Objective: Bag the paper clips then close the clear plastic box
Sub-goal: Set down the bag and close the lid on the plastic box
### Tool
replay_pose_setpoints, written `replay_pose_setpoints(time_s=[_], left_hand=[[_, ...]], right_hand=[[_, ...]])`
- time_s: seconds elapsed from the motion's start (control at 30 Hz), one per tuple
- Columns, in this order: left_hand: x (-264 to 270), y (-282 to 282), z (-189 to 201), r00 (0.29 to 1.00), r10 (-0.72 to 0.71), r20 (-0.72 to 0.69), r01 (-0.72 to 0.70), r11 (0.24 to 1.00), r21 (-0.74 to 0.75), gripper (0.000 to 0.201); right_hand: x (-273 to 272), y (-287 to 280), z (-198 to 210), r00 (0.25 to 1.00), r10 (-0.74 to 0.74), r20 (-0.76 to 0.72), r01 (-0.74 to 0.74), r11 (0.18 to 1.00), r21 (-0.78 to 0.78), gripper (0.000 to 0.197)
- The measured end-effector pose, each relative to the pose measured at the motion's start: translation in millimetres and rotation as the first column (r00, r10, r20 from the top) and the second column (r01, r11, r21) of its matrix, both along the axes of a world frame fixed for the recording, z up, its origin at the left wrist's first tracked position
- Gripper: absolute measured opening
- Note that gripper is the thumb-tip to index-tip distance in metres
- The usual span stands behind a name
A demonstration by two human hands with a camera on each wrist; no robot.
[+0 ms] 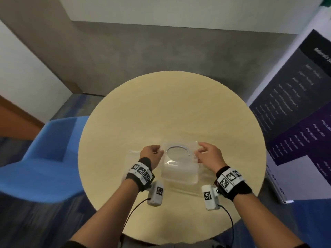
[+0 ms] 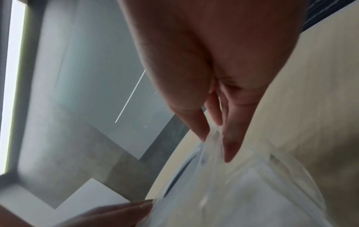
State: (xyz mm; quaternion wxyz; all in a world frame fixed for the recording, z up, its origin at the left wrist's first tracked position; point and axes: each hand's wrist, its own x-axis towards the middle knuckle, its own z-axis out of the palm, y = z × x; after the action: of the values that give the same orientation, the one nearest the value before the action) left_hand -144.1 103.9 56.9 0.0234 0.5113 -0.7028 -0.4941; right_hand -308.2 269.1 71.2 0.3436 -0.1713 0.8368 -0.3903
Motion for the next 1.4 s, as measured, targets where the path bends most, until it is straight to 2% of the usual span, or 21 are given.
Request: replay_pose_setpoints(time_s=[0.1, 0.2, 0.3, 0.43, 0.5, 0.53, 0.63, 0.73, 0.8, 0.87, 0.97, 1.03, 1.13, 1.33, 1.4], left_hand=[[6, 5, -2, 0.991, -0.095, 0.093, 0.103, 0.991, -0.090, 0.041], [5, 10, -5, 0.988, -0.133, 0.081, 0.146, 0.972, -0.182, 0.038], [2, 12, -8, 0.987, -0.157, 0.039, 0.161, 0.961, -0.224, 0.037], [1, 16, -12, 0.973, -0.221, 0.061, 0.229, 0.941, -0.249, 0.038], [1, 21, -13, 0.962, -0.258, 0.089, 0.272, 0.931, -0.242, 0.039], [1, 22, -14, 0.960, -0.265, 0.095, 0.281, 0.926, -0.251, 0.040], [1, 24, -16, 0.959, -0.249, 0.133, 0.275, 0.930, -0.244, 0.041], [4, 20, -17, 0.970, -0.204, 0.132, 0.220, 0.968, -0.119, 0.041], [5, 17, -17, 0.986, -0.148, 0.074, 0.149, 0.989, -0.010, 0.042], [6, 16, -17, 0.993, -0.112, 0.047, 0.111, 0.993, 0.033, 0.046], [8, 13, -19, 1.000, 0.025, 0.012, -0.026, 0.995, 0.101, 0.065], [10, 14, -21, 0.997, 0.072, 0.022, -0.075, 0.988, 0.137, 0.059], [11, 20, -25, 0.998, 0.061, 0.030, -0.064, 0.994, 0.087, 0.044], [6, 35, -18, 0.995, 0.043, 0.085, -0.036, 0.995, -0.091, 0.030], [4, 39, -15, 0.994, 0.047, 0.097, -0.034, 0.991, -0.130, 0.029]], right_hand=[[15, 0, -3, 0.991, 0.061, -0.115, -0.047, 0.991, 0.122, 0.036], [22, 6, -8, 0.974, 0.132, -0.183, -0.095, 0.976, 0.196, 0.020], [21, 13, -15, 0.953, 0.124, -0.278, -0.067, 0.976, 0.207, 0.009], [23, 21, -18, 0.934, 0.080, -0.347, -0.011, 0.980, 0.198, 0.015], [26, 23, -19, 0.926, 0.096, -0.366, -0.016, 0.977, 0.214, 0.029], [27, 23, -19, 0.928, 0.110, -0.357, -0.026, 0.972, 0.232, 0.034], [30, 23, -17, 0.928, 0.152, -0.339, -0.043, 0.950, 0.310, 0.020], [30, 24, -17, 0.953, 0.120, -0.277, -0.019, 0.939, 0.342, 0.046], [30, 25, -17, 0.976, 0.054, -0.210, 0.004, 0.964, 0.267, 0.048], [28, 28, -19, 0.984, -0.021, -0.176, 0.058, 0.977, 0.205, 0.048], [26, 35, -24, 0.975, -0.207, -0.079, 0.217, 0.966, 0.139, 0.049], [25, 41, -27, 0.941, -0.333, 0.054, 0.327, 0.940, 0.097, 0.040], [26, 44, -29, 0.908, -0.394, 0.144, 0.390, 0.919, 0.055, 0.020], [25, 43, -26, 0.949, -0.313, 0.040, 0.311, 0.949, 0.062, 0.002], [23, 44, -25, 0.960, -0.280, 0.018, 0.279, 0.958, 0.068, 0.004]])
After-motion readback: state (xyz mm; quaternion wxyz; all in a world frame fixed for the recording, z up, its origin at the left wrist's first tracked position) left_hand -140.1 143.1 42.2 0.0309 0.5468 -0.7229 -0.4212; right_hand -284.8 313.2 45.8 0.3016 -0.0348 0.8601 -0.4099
